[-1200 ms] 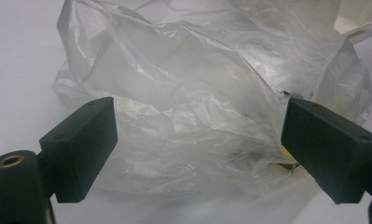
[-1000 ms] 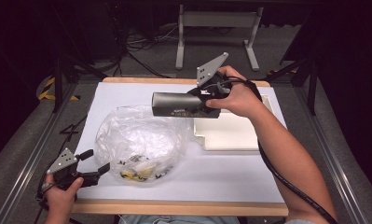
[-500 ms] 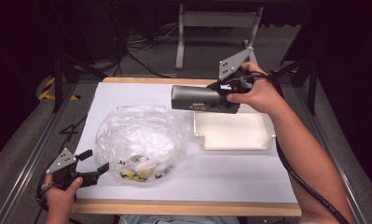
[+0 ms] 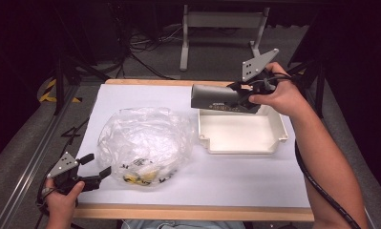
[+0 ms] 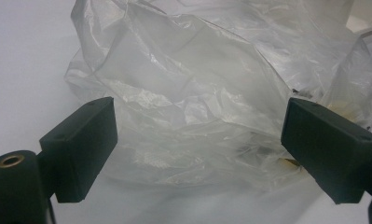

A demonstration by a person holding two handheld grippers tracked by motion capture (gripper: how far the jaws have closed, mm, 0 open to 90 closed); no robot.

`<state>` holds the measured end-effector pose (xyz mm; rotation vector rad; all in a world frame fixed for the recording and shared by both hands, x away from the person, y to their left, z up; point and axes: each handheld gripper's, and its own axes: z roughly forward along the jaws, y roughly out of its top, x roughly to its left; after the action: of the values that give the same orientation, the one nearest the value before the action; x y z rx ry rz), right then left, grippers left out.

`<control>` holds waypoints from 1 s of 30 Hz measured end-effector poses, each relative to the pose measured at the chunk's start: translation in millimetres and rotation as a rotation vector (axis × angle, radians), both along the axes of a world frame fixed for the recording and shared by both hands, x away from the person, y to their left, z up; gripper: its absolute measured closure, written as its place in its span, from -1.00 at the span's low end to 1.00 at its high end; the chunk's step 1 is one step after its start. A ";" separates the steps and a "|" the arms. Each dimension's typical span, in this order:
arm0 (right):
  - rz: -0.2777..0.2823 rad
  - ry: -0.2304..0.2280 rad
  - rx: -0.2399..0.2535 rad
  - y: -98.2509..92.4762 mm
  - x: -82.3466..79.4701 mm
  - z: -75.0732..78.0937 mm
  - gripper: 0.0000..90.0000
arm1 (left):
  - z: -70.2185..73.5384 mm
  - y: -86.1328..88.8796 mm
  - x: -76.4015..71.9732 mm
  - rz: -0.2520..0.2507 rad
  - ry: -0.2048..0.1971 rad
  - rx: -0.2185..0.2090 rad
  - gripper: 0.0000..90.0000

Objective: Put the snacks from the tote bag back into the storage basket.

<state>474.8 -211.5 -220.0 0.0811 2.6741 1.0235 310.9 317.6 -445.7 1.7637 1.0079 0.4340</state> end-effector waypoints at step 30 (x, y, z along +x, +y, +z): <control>-0.069 0.042 -0.083 -42.7 21.9 -61.8 -0.04 | -0.7 -0.6 0.9 0.001 0.002 0.009 -0.74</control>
<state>496.7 -254.2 -281.9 0.1790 2.7274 0.8991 311.8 316.9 -446.4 1.7722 1.0098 0.4388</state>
